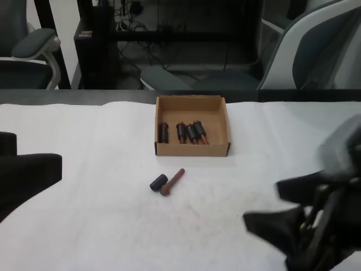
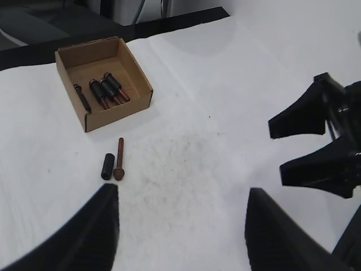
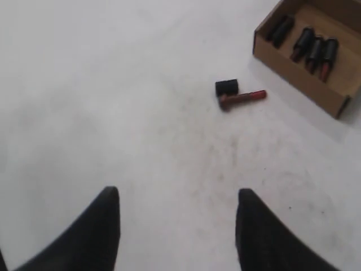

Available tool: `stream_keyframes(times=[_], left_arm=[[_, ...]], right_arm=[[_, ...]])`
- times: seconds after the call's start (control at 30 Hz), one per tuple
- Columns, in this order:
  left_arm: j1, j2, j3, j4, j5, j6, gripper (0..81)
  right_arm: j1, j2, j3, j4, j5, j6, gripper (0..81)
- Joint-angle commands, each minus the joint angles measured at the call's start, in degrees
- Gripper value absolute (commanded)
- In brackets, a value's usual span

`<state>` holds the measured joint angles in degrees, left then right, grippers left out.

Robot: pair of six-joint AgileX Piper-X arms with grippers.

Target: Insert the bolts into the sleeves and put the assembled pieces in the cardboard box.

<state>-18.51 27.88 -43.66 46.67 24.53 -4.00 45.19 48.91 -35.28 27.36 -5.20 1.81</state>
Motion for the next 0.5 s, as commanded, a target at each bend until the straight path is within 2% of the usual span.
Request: stream_keyframes(times=[0.0,0.2,0.47], left_arm=[[0.01,-0.33,-0.14,-0.17,0.42,-0.38,64.0],[0.01,-0.33,-0.14,-0.17,0.42,-0.38,64.0],[0.01,-0.33,-0.14,-0.17,0.42,-0.38,64.0]], right_arm=[[-1.8,5.26,-1.03,-1.57,-4.9,-7.3,55.9],[-5.46,18.18,-6.58,-3.03,-7.12,-19.72,55.9],[-8.21,37.01,-20.25,-2.33,-7.34,-35.83,55.7]])
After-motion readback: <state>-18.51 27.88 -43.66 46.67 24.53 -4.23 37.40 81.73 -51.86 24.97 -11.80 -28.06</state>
